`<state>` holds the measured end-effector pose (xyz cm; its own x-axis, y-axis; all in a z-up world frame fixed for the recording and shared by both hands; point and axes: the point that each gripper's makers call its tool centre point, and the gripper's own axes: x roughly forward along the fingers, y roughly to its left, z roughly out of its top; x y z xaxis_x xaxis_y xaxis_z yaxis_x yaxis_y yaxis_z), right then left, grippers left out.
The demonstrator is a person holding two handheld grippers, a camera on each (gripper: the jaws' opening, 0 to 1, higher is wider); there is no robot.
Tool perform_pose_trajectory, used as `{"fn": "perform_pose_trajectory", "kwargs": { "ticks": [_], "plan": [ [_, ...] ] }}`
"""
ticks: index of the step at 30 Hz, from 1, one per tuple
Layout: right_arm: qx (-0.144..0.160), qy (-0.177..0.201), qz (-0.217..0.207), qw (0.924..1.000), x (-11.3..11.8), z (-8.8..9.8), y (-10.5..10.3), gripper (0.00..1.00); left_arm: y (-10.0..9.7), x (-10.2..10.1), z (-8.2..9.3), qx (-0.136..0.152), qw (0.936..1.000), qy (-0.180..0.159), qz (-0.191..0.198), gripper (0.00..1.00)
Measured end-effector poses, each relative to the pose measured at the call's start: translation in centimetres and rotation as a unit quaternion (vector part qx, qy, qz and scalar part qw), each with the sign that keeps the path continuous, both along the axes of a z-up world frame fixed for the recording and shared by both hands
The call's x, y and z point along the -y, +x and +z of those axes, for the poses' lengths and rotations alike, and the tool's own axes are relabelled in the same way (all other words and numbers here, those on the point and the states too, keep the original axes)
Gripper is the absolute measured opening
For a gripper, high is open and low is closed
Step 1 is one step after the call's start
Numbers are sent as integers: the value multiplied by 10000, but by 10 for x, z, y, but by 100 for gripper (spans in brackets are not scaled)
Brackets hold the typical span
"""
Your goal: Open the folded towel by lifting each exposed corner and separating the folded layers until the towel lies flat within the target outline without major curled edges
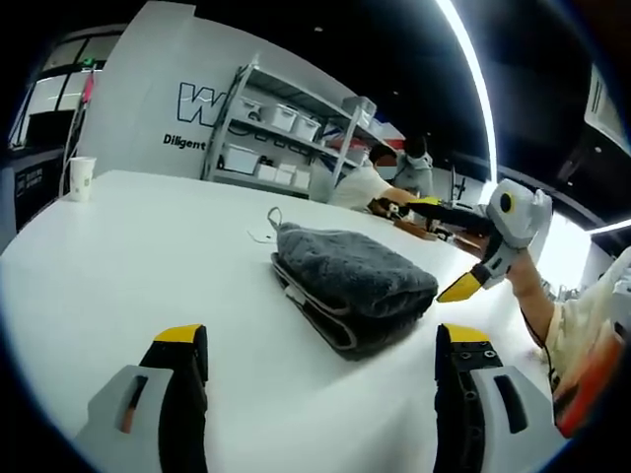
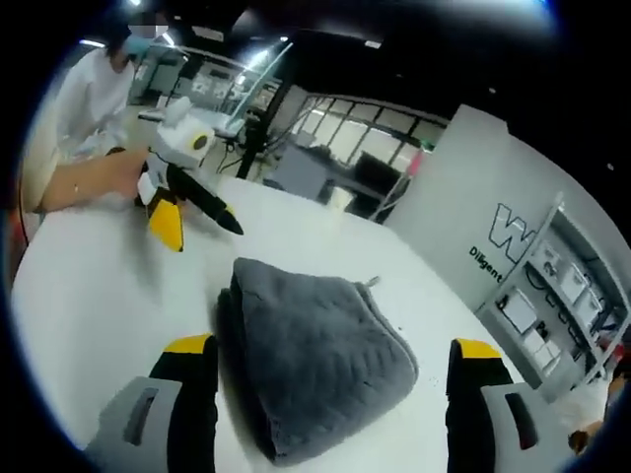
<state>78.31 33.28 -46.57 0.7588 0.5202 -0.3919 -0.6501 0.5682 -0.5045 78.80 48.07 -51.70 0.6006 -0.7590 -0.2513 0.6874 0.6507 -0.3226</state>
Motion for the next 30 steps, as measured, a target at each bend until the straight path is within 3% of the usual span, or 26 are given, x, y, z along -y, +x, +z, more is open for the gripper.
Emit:
{"fn": "perform_pose_trajectory", "kwargs": {
  "ticks": [12,20,30],
  "plan": [
    [213,-459,383,9980,-50,-5,-3,83,-2,1,7,63,10000,-64,-25,94],
    [-39,-439,600,9972,-75,-21,-1,66,-4,0,11,104,9999,-67,-25,94],
    [-294,-362,523,9975,-81,-36,8,50,-7,0,14,126,9999,-99,-34,94]
  ]
}}
